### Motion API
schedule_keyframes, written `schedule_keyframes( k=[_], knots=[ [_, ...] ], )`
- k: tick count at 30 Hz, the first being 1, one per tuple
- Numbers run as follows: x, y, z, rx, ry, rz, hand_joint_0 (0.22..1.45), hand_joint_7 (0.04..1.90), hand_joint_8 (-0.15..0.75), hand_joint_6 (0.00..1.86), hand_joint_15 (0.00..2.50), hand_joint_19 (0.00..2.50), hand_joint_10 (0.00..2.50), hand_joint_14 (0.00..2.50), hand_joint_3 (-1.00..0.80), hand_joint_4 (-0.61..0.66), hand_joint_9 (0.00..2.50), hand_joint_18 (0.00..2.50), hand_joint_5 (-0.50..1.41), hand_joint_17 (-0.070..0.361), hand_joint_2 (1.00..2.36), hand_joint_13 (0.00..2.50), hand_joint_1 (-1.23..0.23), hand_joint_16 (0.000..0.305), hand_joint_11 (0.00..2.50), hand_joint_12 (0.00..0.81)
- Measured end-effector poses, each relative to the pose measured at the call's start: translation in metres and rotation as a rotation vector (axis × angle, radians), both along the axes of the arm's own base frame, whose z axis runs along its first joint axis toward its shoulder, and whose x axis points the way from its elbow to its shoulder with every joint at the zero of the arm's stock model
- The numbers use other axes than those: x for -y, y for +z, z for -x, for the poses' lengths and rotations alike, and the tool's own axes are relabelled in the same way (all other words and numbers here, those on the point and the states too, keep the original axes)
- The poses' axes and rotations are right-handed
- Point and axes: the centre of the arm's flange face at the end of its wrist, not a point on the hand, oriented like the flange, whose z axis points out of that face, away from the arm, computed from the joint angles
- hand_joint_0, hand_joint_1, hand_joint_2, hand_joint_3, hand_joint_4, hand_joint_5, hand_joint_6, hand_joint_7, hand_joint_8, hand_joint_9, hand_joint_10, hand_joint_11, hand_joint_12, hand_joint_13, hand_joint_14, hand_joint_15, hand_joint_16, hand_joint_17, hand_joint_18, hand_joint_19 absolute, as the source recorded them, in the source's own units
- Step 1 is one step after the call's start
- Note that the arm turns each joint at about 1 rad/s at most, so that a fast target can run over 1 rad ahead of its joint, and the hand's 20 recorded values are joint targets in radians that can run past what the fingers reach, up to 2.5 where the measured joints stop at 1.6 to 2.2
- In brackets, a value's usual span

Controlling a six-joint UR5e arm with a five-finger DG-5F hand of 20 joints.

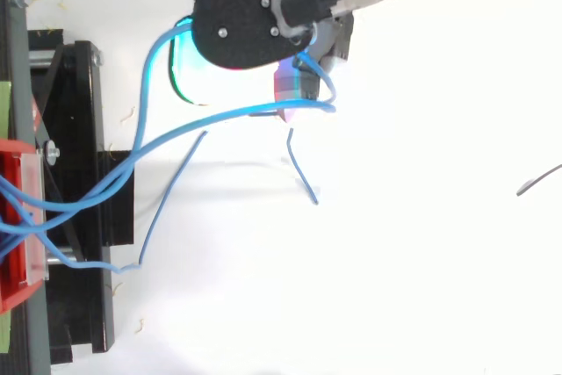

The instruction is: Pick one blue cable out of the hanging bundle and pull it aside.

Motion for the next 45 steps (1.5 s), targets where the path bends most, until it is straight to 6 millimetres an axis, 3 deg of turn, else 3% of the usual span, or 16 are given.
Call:
schedule_keyframes(
  k=[10, 27, 34, 38, 45],
  knots=[
    [0.010, -0.042, 0.010, -0.084, -0.039, 0.000, 0.55, 0.76, 0.261, 0.82, 0.61, 0.73, 0.02, 0.02, -0.42, 0.03, 1.19, 0.83, -0.09, 0.118, 1.01, 1.03, -0.68, 0.052, 0.56, 0.365],
    [0.010, -0.049, 0.013, -0.101, -0.062, -0.011, 0.53, 0.72, 0.263, 0.82, 0.60, 0.73, 0.02, 0.02, -0.43, 0.04, 1.18, 0.84, -0.10, 0.119, 1.00, 1.03, -0.67, 0.053, 0.56, 0.371],
    [0.006, -0.075, 0.021, -0.158, -0.071, -0.032, 0.54, 0.74, 0.263, 0.80, 0.60, 0.72, 0.02, 0.02, -0.43, 0.05, 1.18, 0.83, -0.09, 0.119, 1.00, 1.03, -0.65, 0.053, 0.56, 0.367],
    [0.005, -0.087, 0.025, -0.180, -0.086, -0.063, 0.54, 0.83, 0.259, 0.74, 0.61, 0.72, 0.02, 0.02, -0.43, 0.06, 1.18, 0.83, -0.09, 0.118, 1.00, 1.03, -0.65, 0.053, 0.55, 0.367],
    [0.006, -0.088, 0.028, -0.200, -0.113, -0.098, 0.54, 0.99, 0.261, 0.63, 0.61, 0.73, 0.02, 0.03, -0.43, 0.06, 1.17, 0.82, -0.07, 0.119, 1.00, 1.02, -0.65, 0.053, 0.56, 0.365]
  ],
)
